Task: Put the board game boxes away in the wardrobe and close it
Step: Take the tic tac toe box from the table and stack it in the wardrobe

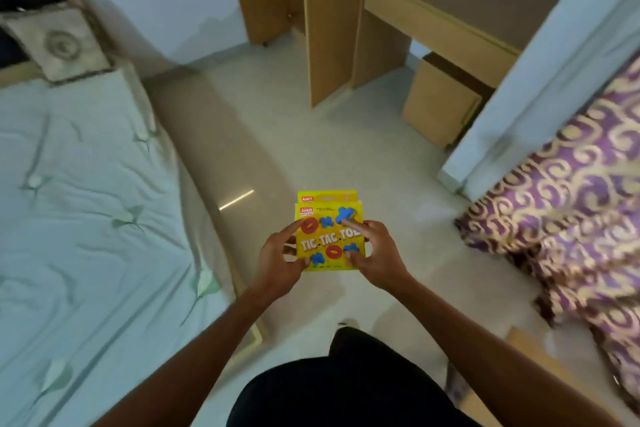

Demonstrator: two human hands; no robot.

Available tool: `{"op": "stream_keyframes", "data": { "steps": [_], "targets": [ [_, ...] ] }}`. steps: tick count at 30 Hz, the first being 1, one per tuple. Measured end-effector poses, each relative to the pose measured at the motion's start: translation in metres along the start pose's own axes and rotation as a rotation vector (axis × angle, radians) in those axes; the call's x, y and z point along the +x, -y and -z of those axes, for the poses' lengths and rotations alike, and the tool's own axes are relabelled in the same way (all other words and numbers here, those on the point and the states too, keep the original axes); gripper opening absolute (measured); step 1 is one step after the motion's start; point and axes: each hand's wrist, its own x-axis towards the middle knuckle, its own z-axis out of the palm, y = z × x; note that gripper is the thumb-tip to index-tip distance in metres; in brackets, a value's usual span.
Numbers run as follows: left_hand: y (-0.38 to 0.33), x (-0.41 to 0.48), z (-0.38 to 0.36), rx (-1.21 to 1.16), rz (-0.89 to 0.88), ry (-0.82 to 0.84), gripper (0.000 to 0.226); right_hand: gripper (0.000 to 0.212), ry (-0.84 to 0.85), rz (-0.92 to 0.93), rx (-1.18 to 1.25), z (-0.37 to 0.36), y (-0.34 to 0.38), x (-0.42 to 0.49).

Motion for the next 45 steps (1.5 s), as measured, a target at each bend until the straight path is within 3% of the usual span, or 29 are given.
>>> {"op": "stream_keyframes", "data": {
  "steps": [12,21,34,45],
  "targets": [
    [-0.042,0.25,0.067,-0.052,-0.017,-0.267,0.08,0.063,0.168,0.165,0.009,0.037,0.06,0.318],
    [-0.028,0.431,0.157,-0.065,0.002,-0.368,0.079,0.063,0.27,0.21,0.017,0.001,0.118,0.533],
    [-0.011,0.716,0.35,-0.042,-0.021,-0.305,0.075,0.062,0.221,0.224,0.028,-0.076,0.237,0.831],
    [-0.015,0.971,0.442,-0.002,-0.043,-0.211,0.075,0.06,0.092,0.201,0.091,-0.101,0.274,1.075]
  ]
}}
